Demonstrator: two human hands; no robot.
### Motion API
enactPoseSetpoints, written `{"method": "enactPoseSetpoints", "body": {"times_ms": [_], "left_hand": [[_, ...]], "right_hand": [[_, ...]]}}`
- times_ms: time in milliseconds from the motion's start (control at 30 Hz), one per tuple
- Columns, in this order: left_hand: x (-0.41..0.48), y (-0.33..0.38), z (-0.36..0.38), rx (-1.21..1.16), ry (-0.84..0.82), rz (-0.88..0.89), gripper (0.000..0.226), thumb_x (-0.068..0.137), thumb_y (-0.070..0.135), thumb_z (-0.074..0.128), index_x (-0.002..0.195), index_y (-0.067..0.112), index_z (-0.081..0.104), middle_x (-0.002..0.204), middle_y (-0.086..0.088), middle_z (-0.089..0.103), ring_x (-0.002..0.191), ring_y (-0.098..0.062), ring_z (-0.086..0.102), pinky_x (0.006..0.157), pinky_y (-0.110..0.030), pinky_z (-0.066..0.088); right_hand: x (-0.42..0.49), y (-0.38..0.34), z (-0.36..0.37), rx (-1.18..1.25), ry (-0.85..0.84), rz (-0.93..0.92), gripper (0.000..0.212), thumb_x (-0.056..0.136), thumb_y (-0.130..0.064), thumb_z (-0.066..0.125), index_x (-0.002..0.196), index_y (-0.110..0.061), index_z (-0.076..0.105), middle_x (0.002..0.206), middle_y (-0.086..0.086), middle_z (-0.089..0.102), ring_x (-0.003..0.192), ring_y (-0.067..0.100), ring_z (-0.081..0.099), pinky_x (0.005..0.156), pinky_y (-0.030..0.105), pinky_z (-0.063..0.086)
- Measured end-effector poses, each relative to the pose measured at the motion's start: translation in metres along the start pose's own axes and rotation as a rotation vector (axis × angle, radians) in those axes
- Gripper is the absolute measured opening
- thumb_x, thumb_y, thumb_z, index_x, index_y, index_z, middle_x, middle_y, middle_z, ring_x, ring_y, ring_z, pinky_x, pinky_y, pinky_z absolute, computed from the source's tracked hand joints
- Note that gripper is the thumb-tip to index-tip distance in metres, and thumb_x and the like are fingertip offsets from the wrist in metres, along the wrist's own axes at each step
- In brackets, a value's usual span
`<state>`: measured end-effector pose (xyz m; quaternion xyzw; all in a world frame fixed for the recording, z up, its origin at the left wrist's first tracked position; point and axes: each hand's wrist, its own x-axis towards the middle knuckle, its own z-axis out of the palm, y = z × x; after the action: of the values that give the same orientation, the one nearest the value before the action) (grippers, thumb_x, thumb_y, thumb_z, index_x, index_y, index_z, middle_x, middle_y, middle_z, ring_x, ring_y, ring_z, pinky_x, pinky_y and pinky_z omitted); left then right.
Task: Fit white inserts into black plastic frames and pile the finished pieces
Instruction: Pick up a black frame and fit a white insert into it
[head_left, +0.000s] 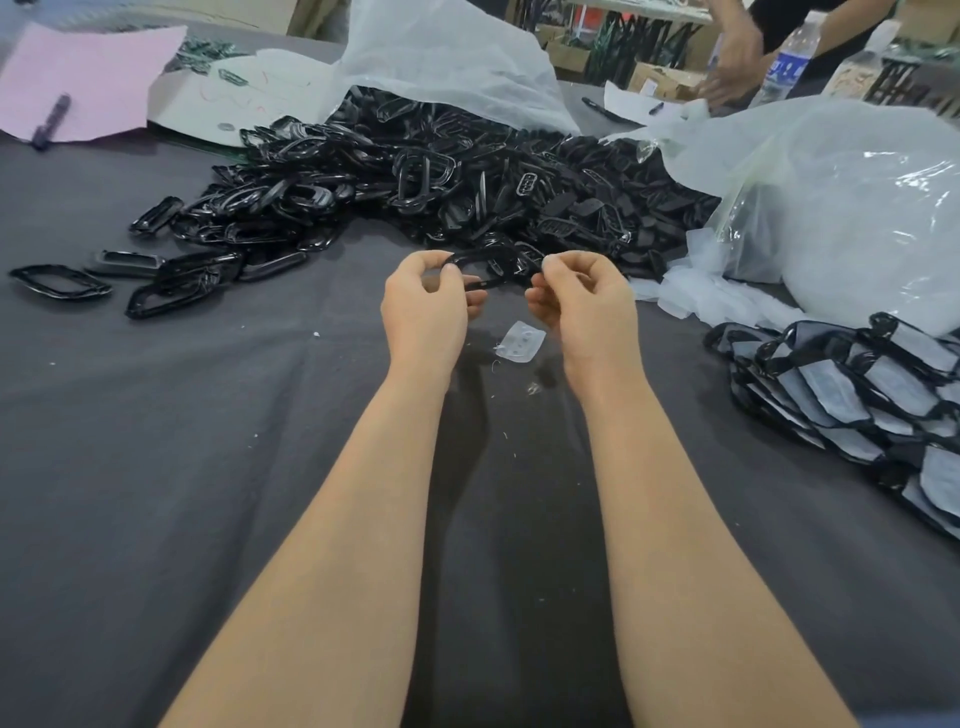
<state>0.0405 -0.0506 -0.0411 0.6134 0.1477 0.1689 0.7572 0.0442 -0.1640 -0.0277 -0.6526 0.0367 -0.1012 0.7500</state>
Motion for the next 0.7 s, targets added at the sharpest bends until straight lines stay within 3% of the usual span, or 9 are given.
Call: {"method": "enactPoseSetpoints", "body": {"times_ms": [133, 233, 333, 467, 567, 700], "left_hand": [[-0.0017, 0.0004, 0.0007, 0.028, -0.054, 0.012, 0.016, 0.098, 0.009, 0.046, 0.094, 0.02, 0.057, 0.077, -0.002, 0.067, 0.057, -0.004, 0.065, 0.066, -0.024, 0.057], [-0.0032, -0.0005, 0.0001, 0.093, -0.11, 0.073, 0.011, 0.097, 0.011, 0.052, 0.095, 0.019, 0.059, 0.081, -0.001, 0.069, 0.061, -0.004, 0.068, 0.067, -0.022, 0.058], [-0.0037, -0.0034, 0.0002, 0.146, -0.159, 0.116, 0.011, 0.094, 0.009, 0.057, 0.105, 0.013, 0.059, 0.087, -0.001, 0.07, 0.064, -0.002, 0.067, 0.069, -0.021, 0.057], [-0.004, -0.0042, 0.0004, 0.149, -0.163, 0.131, 0.014, 0.093, 0.008, 0.059, 0.106, 0.014, 0.058, 0.088, 0.001, 0.068, 0.063, -0.001, 0.067, 0.068, -0.02, 0.056], [-0.0051, -0.0031, 0.0012, 0.157, -0.187, 0.163, 0.015, 0.093, 0.006, 0.059, 0.095, 0.021, 0.058, 0.084, 0.004, 0.067, 0.063, 0.0, 0.066, 0.069, -0.02, 0.056], [-0.0059, -0.003, 0.0022, 0.172, -0.185, 0.193, 0.022, 0.094, 0.007, 0.058, 0.088, 0.028, 0.056, 0.082, 0.007, 0.065, 0.063, 0.001, 0.065, 0.068, -0.018, 0.056]], "right_hand": [[-0.0035, 0.0047, 0.0043, -0.287, -0.041, -0.179, 0.022, 0.091, -0.005, 0.06, 0.085, -0.021, 0.047, 0.079, 0.001, 0.06, 0.062, 0.008, 0.063, 0.065, 0.02, 0.053], [-0.0045, 0.0065, 0.0077, -0.443, -0.047, -0.258, 0.017, 0.089, -0.007, 0.062, 0.086, -0.019, 0.051, 0.084, 0.003, 0.061, 0.083, 0.023, 0.064, 0.08, 0.039, 0.055], [-0.0051, 0.0074, 0.0067, -0.492, -0.033, -0.286, 0.014, 0.088, -0.008, 0.063, 0.087, -0.018, 0.054, 0.081, 0.001, 0.062, 0.083, 0.023, 0.064, 0.084, 0.044, 0.053], [-0.0053, 0.0072, 0.0056, -0.51, -0.014, -0.303, 0.009, 0.09, -0.008, 0.061, 0.089, -0.017, 0.059, 0.083, 0.001, 0.063, 0.083, 0.022, 0.063, 0.084, 0.041, 0.052], [-0.0053, 0.0063, 0.0061, -0.492, 0.021, -0.308, 0.004, 0.091, -0.008, 0.06, 0.094, -0.011, 0.062, 0.083, 0.001, 0.063, 0.083, 0.02, 0.063, 0.083, 0.038, 0.052], [-0.0053, 0.0092, 0.0073, -0.501, 0.084, -0.352, 0.01, 0.09, -0.012, 0.063, 0.098, -0.005, 0.062, 0.075, -0.011, 0.056, 0.071, 0.002, 0.055, 0.07, 0.01, 0.044]]}}
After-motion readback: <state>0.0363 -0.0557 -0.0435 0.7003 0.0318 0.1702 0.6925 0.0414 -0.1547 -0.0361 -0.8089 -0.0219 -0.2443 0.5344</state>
